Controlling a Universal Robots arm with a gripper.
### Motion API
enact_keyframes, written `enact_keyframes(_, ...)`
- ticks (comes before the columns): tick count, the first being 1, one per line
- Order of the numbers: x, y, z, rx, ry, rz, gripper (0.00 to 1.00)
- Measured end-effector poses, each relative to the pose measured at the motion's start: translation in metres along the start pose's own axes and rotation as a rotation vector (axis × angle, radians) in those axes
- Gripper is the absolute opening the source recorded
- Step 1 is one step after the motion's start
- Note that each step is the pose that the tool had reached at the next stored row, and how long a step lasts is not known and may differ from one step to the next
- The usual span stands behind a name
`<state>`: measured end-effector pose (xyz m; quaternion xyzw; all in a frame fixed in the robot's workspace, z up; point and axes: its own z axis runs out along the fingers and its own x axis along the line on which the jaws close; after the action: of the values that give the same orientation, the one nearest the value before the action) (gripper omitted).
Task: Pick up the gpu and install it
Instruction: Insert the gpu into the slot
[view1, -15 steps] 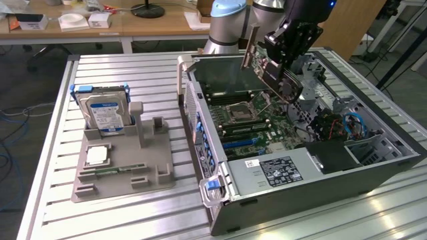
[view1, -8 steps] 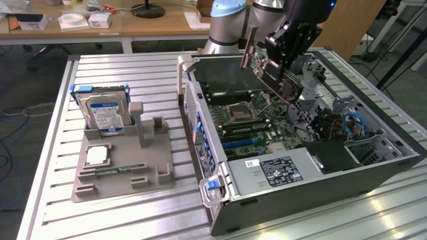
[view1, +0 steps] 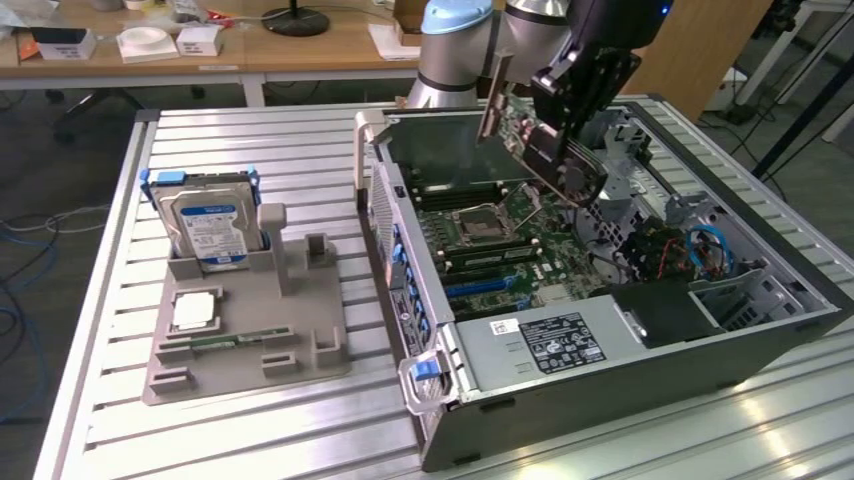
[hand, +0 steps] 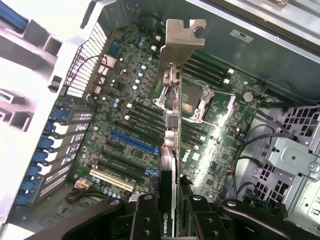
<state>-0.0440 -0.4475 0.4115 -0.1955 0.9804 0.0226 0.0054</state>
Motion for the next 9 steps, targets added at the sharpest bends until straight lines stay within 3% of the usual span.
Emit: enact_keyframes(9,0.0,-0.0001,0.0015,-0.0008,0.0018,-0.041,0.26)
